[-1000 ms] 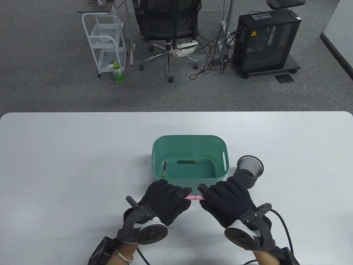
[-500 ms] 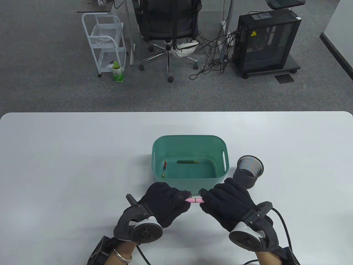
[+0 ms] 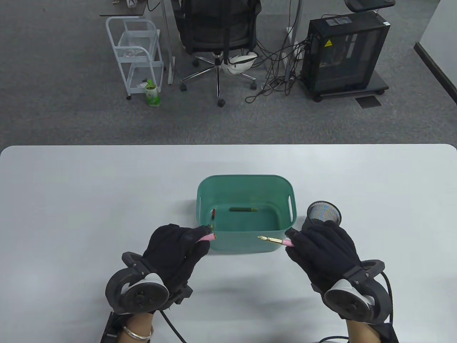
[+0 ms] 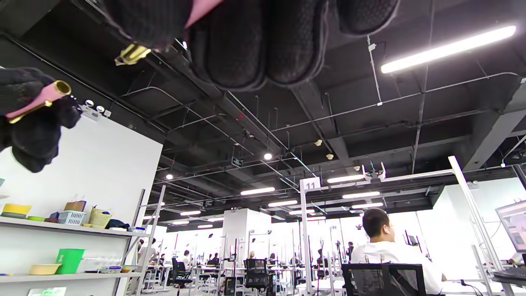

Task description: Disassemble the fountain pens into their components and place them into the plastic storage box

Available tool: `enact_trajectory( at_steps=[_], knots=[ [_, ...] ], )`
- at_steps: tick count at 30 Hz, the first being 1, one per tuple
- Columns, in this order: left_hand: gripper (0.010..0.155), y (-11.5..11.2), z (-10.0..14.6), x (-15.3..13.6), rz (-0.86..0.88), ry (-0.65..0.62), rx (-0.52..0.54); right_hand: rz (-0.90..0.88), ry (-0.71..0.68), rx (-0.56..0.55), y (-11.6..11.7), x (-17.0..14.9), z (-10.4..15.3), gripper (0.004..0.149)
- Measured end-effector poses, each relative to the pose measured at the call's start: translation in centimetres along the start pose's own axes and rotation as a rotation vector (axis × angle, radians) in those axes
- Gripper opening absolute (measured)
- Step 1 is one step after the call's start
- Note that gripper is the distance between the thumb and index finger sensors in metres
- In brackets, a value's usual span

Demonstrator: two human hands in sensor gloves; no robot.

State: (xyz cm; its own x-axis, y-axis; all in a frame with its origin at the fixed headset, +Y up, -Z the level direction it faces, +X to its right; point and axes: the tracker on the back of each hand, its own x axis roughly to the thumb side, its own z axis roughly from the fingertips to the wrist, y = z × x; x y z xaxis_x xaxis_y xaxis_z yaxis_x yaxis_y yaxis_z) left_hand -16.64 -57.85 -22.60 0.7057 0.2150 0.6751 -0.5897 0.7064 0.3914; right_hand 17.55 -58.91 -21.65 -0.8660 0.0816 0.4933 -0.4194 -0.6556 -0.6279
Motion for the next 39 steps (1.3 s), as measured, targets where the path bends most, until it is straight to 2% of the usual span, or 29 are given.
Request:
enact_trajectory(
  at_steps=[10,17,21,29,33,39],
  knots=[
    [0.047,-1.1,0.1,0.2,-0.050,-0.005,-0.054,-0.005,-0.009,0.018,-0.1,0.5,0.0,0.044],
    [0.046,-2.6,-0.6,-0.5,-0.098,0.056,-0.106,-0.046,0.000,0.018,-0.8,0.6,-0.1,0.044],
    [0.046,-4.5,-1.5,-1.4,-0.132,0.126,-0.225,-0.046,-0.002,0.011,-1.1,0.7,-0.1,0.044],
    [0.046,-7.9,-3.6,-2.9,-0.144,0.194,-0.348,-0.066,0.000,-0.002,-1.6,0.7,-0.2,0.044],
    [0.046,-9.9,-5.0,-3.2,-0.162,0.243,-0.441,-0.076,-0.004,-0.010,-1.8,0.9,-0.2,0.044],
    [0.046,-12.1,-6.4,-3.7,-0.175,0.281,-0.510,-0.074,-0.018,0.011,-1.4,1.1,-0.2,0.044]
  ],
)
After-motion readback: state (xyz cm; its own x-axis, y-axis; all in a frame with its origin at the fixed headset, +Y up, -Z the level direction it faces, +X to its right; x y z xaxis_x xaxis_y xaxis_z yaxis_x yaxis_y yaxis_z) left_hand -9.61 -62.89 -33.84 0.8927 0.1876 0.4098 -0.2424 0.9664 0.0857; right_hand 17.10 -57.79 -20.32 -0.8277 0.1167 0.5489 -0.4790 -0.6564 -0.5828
